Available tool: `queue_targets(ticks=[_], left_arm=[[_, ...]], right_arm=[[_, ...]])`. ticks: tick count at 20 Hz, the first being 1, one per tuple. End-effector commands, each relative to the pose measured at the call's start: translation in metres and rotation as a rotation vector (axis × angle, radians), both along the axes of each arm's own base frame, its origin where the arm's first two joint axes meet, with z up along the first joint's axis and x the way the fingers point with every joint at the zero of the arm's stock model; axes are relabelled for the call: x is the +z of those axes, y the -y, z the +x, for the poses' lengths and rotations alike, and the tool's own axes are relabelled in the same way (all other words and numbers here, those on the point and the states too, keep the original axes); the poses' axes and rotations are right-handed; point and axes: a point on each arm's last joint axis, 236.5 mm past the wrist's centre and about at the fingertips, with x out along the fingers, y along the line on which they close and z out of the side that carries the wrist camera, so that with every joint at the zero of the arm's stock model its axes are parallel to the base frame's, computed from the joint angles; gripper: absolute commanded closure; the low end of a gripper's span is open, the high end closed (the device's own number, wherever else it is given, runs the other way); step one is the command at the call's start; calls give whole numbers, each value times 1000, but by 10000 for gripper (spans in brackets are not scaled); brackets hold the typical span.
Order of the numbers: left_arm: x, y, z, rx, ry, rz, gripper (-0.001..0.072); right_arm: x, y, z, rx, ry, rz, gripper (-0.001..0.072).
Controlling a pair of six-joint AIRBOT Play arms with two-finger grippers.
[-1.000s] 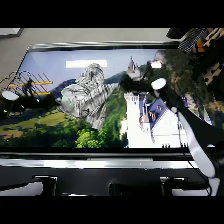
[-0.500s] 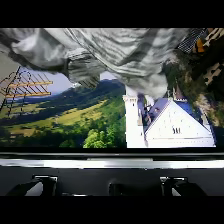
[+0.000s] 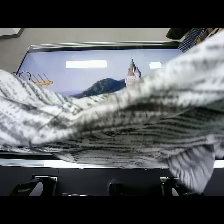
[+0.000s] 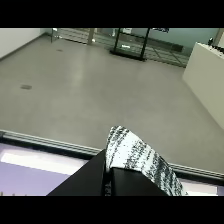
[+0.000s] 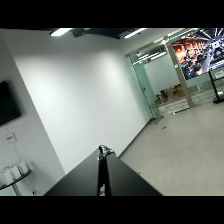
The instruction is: Fold the clothes and pants, and hang the long-sleeved shirts on hangers.
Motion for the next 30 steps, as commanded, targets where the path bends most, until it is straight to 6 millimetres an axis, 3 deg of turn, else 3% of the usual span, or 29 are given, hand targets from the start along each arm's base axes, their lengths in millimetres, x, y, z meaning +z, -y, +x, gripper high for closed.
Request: queue_targets(ticks=[1,3,5,8,10,12,15,17,19,20,22,23,24,25,27,28,30], left_arm=[[-18,7,22,-47,-56,-41,691],[-52,18,64,-118,-160,-89,690],[-88,11,115,-121,-235,-119,690],[-152,-3,204,-103,-333,-172,691],[-219,9,258,-135,-465,-171,691],[-297,33,300,-192,-604,-120,691],[-398,67,332,-241,-782,-127,690],[-453,85,335,-247,-901,-174,690],[-486,98,330,-248,-989,-209,680],[-489,100,327,-247,-1006,-219,605],[-473,96,321,-254,-1017,-216,263],[-458,92,316,-257,-1019,-214,127],[-441,86,307,-259,-1021,-212,81],[-426,81,296,-253,-1028,-221,81],[-418,80,261,-227,-1103,-286,81],[-425,93,240,-247,-1143,-316,81],[-451,142,197,-323,-1215,-436,82]], right_arm=[[-31,1,48,-34,-145,-18,684],[-67,-7,102,-39,-287,-50,683],[-109,-15,164,-46,-421,-79,683],[-196,-27,258,-54,-636,-122,683],[-265,-37,309,-47,-779,-146,683],[-334,-43,345,-41,-916,-166,683],[-425,-48,371,-36,-1101,-200,683],[-467,-49,372,-31,-1205,-221,683],[-486,-48,366,-29,-1269,-239,683],[-488,-46,364,-32,-1281,-250,683],[-485,-39,355,-51,-1302,-279,683],[-482,-35,350,-63,-1310,-295,683],[-478,-30,344,-76,-1321,-312,683],[-473,-26,337,-87,-1330,-325,683],[-465,-20,328,-97,-1336,-357,683],[-462,-19,324,-94,-1336,-375,683],[-460,-16,318,-102,-1348,-388,683]])
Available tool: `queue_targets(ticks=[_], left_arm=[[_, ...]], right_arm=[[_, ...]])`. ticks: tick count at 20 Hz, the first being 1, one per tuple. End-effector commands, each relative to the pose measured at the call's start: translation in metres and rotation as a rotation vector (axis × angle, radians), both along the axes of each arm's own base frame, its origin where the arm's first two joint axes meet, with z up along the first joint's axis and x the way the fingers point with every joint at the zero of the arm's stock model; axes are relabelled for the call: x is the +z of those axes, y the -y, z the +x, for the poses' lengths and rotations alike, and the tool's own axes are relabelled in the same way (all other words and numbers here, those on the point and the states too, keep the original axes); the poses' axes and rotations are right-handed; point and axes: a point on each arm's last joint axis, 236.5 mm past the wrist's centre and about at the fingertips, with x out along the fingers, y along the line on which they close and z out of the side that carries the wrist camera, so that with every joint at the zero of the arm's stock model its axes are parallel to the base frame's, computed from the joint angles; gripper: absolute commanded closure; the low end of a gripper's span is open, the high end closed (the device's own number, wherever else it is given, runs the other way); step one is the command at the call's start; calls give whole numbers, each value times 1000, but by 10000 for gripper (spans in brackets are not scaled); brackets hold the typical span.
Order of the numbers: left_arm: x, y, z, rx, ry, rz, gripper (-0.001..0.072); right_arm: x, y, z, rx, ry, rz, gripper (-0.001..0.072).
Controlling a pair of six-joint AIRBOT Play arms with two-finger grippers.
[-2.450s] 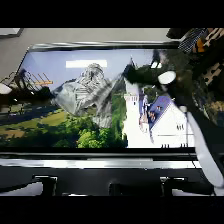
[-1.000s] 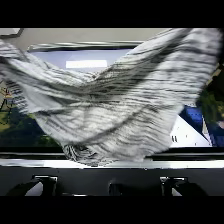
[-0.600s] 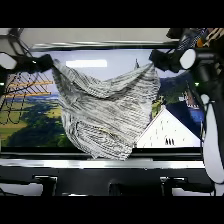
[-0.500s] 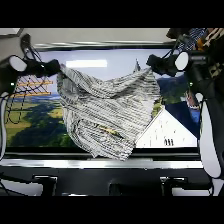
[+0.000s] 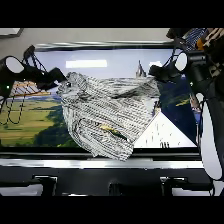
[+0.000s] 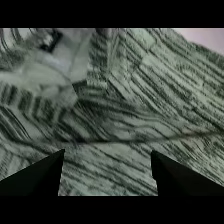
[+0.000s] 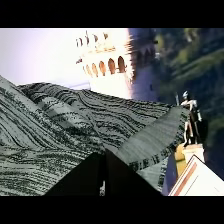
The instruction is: Fold the clothes and pants, and hang the long-sleeved shirts on hangers.
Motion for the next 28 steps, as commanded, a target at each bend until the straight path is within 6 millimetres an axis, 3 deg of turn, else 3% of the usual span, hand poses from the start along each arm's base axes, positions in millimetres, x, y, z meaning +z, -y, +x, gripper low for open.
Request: queue_targets(ticks=[1,3,5,8,11,15,24,28], left_arm=[[-29,72,-76,-5,-166,-208,82],[-60,139,-122,-26,-252,-333,83],[-87,193,-160,-47,-318,-381,84],[-104,246,-182,-44,-307,-401,85],[-118,280,-195,-13,-329,-441,88],[-143,290,-204,4,-368,-419,90],[-163,288,-199,38,-383,-401,97],[-169,297,-196,43,-397,-408,98]], right_arm=[[3,10,-15,6,-39,-52,683],[1,11,-17,5,-50,-57,683],[1,11,-17,5,-51,-58,683],[1,12,-19,5,-57,-59,683],[0,13,-19,14,-59,-70,683],[1,22,-17,10,-50,-112,683],[4,23,-13,27,-29,-133,683],[4,23,-13,27,-29,-132,683]])
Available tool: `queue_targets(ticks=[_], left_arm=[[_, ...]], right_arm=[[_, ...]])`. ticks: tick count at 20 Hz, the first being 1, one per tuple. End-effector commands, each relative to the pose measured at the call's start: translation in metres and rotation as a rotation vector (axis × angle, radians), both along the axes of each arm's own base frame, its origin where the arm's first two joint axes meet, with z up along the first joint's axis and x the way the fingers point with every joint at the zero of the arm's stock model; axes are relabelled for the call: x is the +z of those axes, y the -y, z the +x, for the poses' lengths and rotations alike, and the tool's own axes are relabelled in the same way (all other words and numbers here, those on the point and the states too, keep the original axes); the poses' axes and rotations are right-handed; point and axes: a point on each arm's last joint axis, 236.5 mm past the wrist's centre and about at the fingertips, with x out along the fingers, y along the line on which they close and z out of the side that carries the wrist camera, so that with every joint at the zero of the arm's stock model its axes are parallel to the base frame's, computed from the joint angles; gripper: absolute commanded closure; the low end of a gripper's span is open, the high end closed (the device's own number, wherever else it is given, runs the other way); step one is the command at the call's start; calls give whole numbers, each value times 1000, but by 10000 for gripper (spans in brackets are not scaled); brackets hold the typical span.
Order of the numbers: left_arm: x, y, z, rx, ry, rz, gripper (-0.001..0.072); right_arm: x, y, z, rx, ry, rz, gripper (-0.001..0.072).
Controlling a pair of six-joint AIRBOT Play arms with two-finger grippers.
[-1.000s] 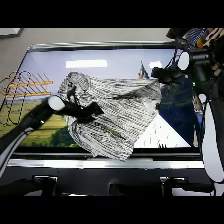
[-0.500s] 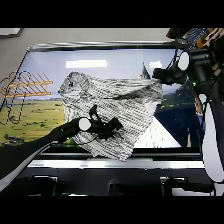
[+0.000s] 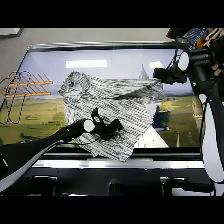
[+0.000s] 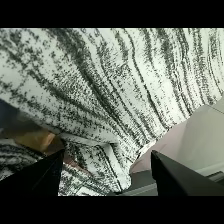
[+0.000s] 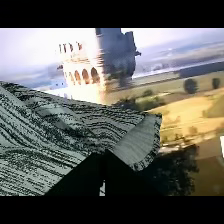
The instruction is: Fold the clothes and pants, and hang the long-sleeved shirts on hangers.
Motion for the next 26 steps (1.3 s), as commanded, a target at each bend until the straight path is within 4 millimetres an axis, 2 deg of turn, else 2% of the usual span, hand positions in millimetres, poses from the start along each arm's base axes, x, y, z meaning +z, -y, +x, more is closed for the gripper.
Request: queue_targets(ticks=[1,4,6,7,8,10,12,13,15,17,19,21,23,24,26], left_arm=[[-4,11,4,-2,-4,-6,98],[-10,22,4,-19,-6,-4,127],[-18,22,-3,-34,-32,10,524],[-19,21,-5,-41,-41,13,656],[-19,21,-5,-50,-36,14,686],[-12,21,-2,-85,-2,11,689],[8,19,11,-143,63,-6,691],[27,17,24,-178,116,-18,693],[74,-3,62,-236,260,19,693],[138,-38,107,-293,434,124,694],[220,-70,141,-339,627,226,694],[315,-104,163,-320,847,342,694],[413,-133,163,-245,1079,401,693],[455,-145,153,-188,1179,388,692],[516,-171,121,-90,1325,354,692]], right_arm=[[1,-1,1,3,4,-1,683],[1,0,0,2,2,-1,683],[0,0,-2,1,-7,-2,683],[-1,0,-4,1,-16,-4,683],[-2,1,-5,0,-24,-5,683],[-3,1,-6,-1,-28,-6,683],[2,1,-4,0,-10,-3,684],[9,0,-1,1,21,1,684],[47,7,12,-16,162,-7,684],[105,25,23,-78,350,-38,684],[182,40,24,-151,573,-25,684],[264,44,7,-173,790,25,684],[330,50,-26,-180,939,47,684],[356,54,-45,-186,999,51,684],[403,64,-91,-196,1113,61,684]])
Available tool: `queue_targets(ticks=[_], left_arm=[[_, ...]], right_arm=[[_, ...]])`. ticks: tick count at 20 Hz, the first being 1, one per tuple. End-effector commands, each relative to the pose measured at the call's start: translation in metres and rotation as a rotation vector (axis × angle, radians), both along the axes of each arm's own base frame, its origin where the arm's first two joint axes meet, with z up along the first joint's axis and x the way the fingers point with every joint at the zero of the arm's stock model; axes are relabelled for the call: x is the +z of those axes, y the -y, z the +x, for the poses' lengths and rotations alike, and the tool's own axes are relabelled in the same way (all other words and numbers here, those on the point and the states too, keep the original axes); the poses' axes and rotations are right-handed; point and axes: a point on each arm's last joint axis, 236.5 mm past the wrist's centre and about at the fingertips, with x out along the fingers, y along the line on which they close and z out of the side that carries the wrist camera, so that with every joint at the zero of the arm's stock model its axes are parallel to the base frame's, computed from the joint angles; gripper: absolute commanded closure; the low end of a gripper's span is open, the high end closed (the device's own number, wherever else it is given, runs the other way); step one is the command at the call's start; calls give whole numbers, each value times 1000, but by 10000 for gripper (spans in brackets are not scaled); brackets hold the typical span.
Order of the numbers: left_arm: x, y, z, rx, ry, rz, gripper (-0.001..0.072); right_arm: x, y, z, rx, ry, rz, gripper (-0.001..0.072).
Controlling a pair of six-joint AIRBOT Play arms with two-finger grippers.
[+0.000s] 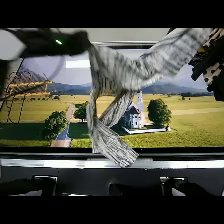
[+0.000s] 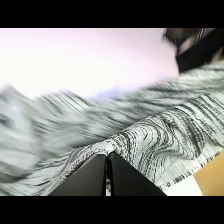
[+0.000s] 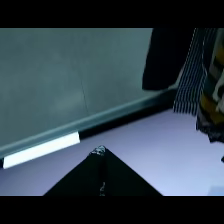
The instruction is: Fold the clothes and pants, and hang the long-sleeved shirts on hangers.
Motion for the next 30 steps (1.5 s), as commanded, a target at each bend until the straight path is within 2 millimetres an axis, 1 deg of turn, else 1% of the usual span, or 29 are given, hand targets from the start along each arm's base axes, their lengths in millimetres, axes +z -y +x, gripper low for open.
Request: queue_targets(ticks=[1,3,5,6,7,8,9,10,11,12,13,14,15,16,17,18,19,20,21,22,23,24,25,26,27,28,29,30], left_arm=[[123,-65,-49,104,324,-54,692],[167,-94,-95,136,457,-114,691],[204,-122,-139,169,567,-140,690],[220,-136,-162,185,619,-154,690],[232,-146,-182,191,655,-170,690],[241,-154,-199,194,683,-185,690],[249,-162,-215,196,708,-201,690],[254,-167,-227,197,725,-214,690],[257,-171,-236,198,737,-220,690],[258,-174,-242,199,739,-220,690],[255,-174,-242,197,727,-214,690],[248,-172,-238,196,704,-200,690],[238,-170,-225,210,657,-187,690],[225,-169,-208,234,609,-171,690],[210,-167,-185,263,559,-147,690],[195,-163,-161,286,521,-110,690],[175,-156,-132,303,476,-61,690],[152,-150,-102,316,422,-21,690],[122,-145,-66,333,352,25,690],[88,-142,-33,351,272,63,690],[47,-142,2,376,174,98,690],[4,-143,33,395,79,124,690],[-44,-145,64,405,-25,137,690],[-91,-148,90,412,-123,139,690],[-135,-151,110,417,-207,135,690],[-175,-155,126,423,-281,137,690],[-217,-159,138,414,-343,160,691],[-254,-163,145,402,-398,187,690]], right_arm=[[97,18,-83,-21,256,17,684],[133,26,-141,-23,357,31,684],[162,34,-201,-18,461,50,684],[172,38,-228,-15,505,59,684],[180,41,-255,-10,542,72,684],[185,42,-276,-1,569,85,684],[189,42,-294,16,593,102,684],[191,40,-305,36,609,118,684],[191,37,-312,58,613,134,684],[188,34,-312,73,601,147,684],[182,32,-306,76,572,153,684],[174,31,-294,71,532,155,684],[164,30,-276,64,480,154,684],[155,27,-254,60,432,151,684],[145,23,-226,58,384,145,684],[133,18,-196,57,338,138,684],[117,11,-158,57,281,130,684],[96,3,-117,64,221,130,684],[72,-5,-77,70,157,125,684],[40,-16,-34,82,80,126,684],[4,-24,4,86,4,124,684],[-38,-35,43,98,-80,130,683],[-80,-43,75,106,-157,136,683],[-128,-53,106,116,-237,146,683],[-171,-63,129,131,-306,169,683],[-217,-74,149,147,-378,199,683],[-260,-85,162,164,-447,237,683],[-294,-94,171,174,-504,271,682]])
